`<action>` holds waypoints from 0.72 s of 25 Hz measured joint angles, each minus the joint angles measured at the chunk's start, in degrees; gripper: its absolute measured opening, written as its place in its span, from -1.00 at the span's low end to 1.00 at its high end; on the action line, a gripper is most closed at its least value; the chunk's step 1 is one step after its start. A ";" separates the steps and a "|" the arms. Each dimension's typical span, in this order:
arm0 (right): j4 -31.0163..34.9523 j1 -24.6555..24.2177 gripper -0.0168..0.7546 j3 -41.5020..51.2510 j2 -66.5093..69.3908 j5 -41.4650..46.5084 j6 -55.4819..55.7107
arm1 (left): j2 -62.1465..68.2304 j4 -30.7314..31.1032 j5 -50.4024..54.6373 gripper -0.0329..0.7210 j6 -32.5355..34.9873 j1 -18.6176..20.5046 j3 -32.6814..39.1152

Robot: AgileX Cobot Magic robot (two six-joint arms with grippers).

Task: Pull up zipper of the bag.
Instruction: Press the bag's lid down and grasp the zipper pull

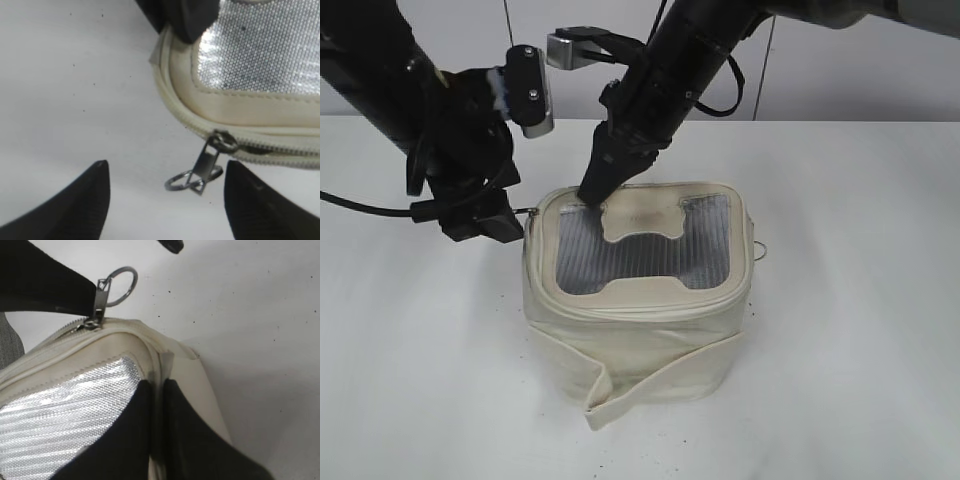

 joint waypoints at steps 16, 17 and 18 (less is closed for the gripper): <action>-0.07 0.02 -0.86 0.00 0.00 0.00 0.04 | 1.63 -2.04 3.65 -0.91 0.06 -0.17 0.00; -0.07 0.02 -0.86 0.00 0.00 0.00 0.04 | 1.63 -1.99 4.02 -0.91 -0.45 -0.17 0.00; -0.01 0.02 -0.86 0.00 0.00 0.00 0.06 | 1.63 -1.99 4.49 -0.92 -1.43 -0.17 0.00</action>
